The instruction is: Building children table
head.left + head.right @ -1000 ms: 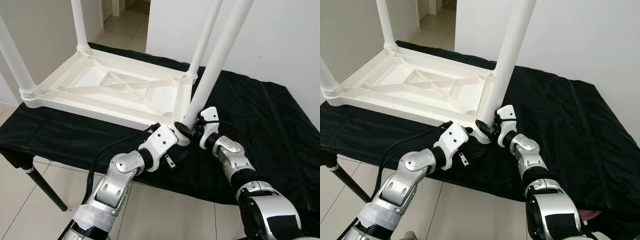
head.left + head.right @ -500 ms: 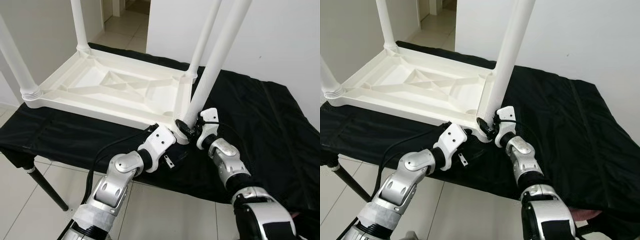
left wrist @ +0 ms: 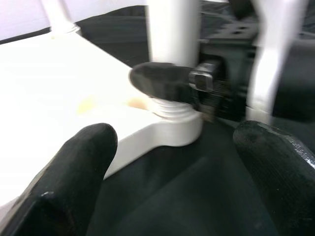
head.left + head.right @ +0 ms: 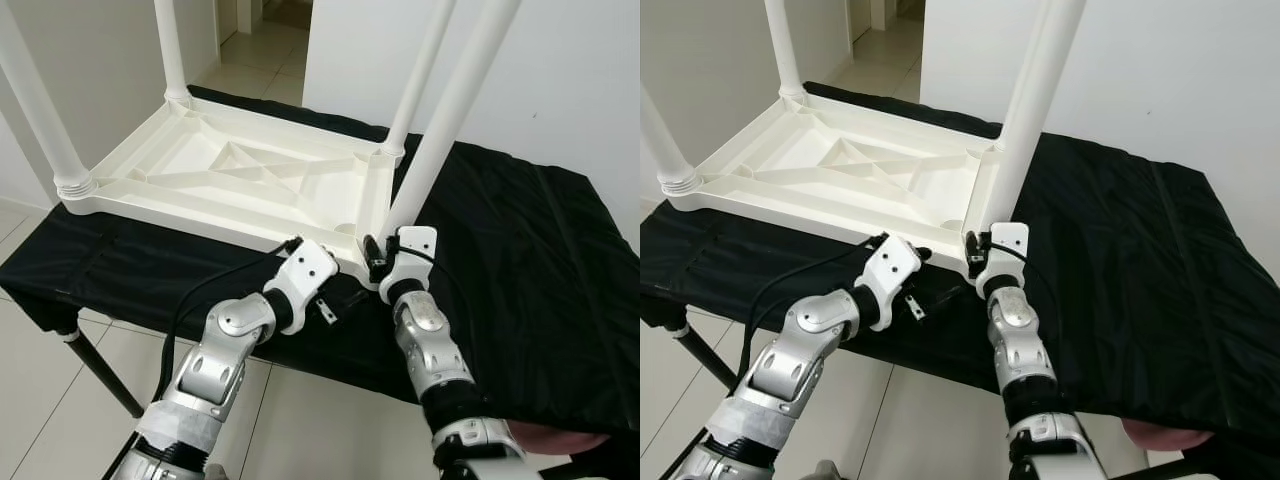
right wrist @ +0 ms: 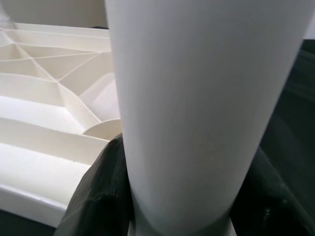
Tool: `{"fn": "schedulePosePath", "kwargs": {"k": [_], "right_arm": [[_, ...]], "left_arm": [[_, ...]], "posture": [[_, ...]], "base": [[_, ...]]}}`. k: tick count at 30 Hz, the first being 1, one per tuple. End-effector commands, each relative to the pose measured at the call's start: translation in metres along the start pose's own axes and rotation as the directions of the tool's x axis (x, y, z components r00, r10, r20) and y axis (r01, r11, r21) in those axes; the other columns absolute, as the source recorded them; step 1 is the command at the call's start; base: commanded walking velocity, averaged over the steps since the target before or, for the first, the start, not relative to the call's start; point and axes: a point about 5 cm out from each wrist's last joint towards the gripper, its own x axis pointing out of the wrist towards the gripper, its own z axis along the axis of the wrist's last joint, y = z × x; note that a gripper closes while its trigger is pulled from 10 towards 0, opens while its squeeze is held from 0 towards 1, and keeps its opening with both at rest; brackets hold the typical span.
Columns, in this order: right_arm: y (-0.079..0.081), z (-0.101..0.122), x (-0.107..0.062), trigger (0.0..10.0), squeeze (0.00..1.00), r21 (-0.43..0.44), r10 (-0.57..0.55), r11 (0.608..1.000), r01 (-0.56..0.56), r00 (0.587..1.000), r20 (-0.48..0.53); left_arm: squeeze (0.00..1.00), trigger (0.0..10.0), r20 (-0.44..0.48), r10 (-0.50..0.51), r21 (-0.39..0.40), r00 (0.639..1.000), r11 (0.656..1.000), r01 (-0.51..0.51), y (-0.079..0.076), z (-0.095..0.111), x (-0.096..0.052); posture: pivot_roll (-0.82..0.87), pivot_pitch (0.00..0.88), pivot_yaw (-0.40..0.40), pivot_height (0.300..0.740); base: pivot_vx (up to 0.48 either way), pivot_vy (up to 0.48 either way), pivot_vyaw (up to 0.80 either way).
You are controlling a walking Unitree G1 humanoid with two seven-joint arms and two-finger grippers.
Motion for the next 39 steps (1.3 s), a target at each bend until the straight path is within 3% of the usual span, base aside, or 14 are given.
{"fn": "schedulePosePath", "kwargs": {"k": [1,4,9,10,20,23,24,26,28,30,35,37,39], "right_arm": [[-0.008,-0.006,-0.005,10.0,0.0,-0.044,-0.068,0.997,0.066,0.997,-0.038],[-0.001,-0.001,-0.009,10.0,0.0,-0.027,-0.032,0.999,0.032,0.999,-0.021],[-0.007,0.001,-0.01,10.0,0.0,-0.029,-0.056,0.998,0.055,0.998,-0.025],[-0.008,0.002,-0.01,10.0,1.0,-0.019,-0.045,0.999,0.045,0.999,-0.017],[-0.02,0.014,-0.005,10.0,1.0,0.003,0.09,0.996,-0.09,0.996,0.023],[-0.031,0.017,0.003,10.0,1.0,-0.041,0.234,0.971,-0.234,0.972,0.009],[-0.033,0.017,0.006,10.0,0.0,-0.038,0.306,0.951,-0.306,0.952,-0.007],[-0.033,0.017,0.006,10.0,0.0,-0.038,0.306,0.951,-0.306,0.952,-0.007],[-0.035,0.013,0.014,10.0,0.0,-0.058,0.453,0.888,-0.456,0.89,-0.051],[-0.035,0.013,0.014,10.0,0.0,-0.058,0.453,0.888,-0.456,0.89,-0.051],[-0.031,0.009,0.021,10.0,0.0,-0.084,0.564,0.816,-0.571,0.82,-0.092],[-0.031,0.009,0.021,10.0,0.0,-0.084,0.564,0.816,-0.571,0.82,-0.092],[-0.019,0.005,0.026,10.0,0.0,-0.084,0.638,0.755,-0.65,0.759,-0.135]], "left_arm": [[0.0,10.0,-0.008,0.057,-0.006,0.998,0.998,-0.057,0.003,-0.002,0.001],[0.0,10.0,-0.017,0.073,-0.005,0.997,0.997,-0.073,0.005,-0.006,-0.001],[0.0,10.0,-0.021,0.084,-0.005,0.996,0.996,-0.084,0.005,-0.006,-0.002],[0.0,10.0,-0.019,0.084,-0.006,0.996,0.996,-0.084,0.005,-0.007,-0.004],[0.0,10.0,-0.023,0.092,-0.019,0.995,0.996,-0.093,0.002,-0.01,-0.01],[0.0,10.0,-0.025,0.086,-0.024,0.996,0.996,-0.086,0.0,-0.01,-0.011],[0.0,10.0,-0.026,0.075,-0.026,0.997,0.997,-0.075,-0.002,-0.01,-0.012],[0.0,10.0,-0.026,0.075,-0.026,0.997,0.997,-0.075,-0.002,-0.01,-0.012],[0.0,10.0,-0.027,0.05,-0.026,0.998,0.998,-0.051,-0.004,-0.009,-0.013],[0.0,10.0,-0.027,0.05,-0.026,0.998,0.998,-0.051,-0.004,-0.009,-0.013],[0.0,10.0,-0.026,0.039,-0.019,0.999,0.999,-0.04,-0.004,-0.008,-0.012],[0.0,10.0,-0.026,0.039,-0.019,0.999,0.999,-0.04,-0.004,-0.008,-0.012],[0.0,10.0,-0.019,0.038,-0.017,0.999,0.999,-0.038,-0.003,-0.006,-0.01]], "posture": [[0.0,0.0,-0.098,0.74],[0.0,0.0,-0.099,0.74],[0.01,0.0,-0.107,0.74],[0.02,0.0,-0.11,0.74],[0.03,0.0,-0.123,0.74],[0.03,0.0,-0.123,0.74],[0.03,0.0,-0.121,0.74],[0.03,0.0,-0.121,0.74],[0.04,0.0,-0.114,0.74],[0.04,0.0,-0.114,0.74],[0.04,0.0,-0.111,0.74],[0.04,0.0,-0.111,0.74],[0.04,0.0,-0.113,0.74]], "base": [[0.0,0.0,0.0],[0.0,0.0,0.0],[0.0,0.0,0.0],[0.0,0.0,0.0],[0.0,0.0,0.0],[0.0,0.0,0.0],[0.0,0.0,0.0],[0.0,0.0,0.0],[0.0,0.0,0.0],[0.0,0.0,0.0],[0.0,0.0,0.0],[0.0,0.0,0.0],[0.0,0.0,0.0]]}}
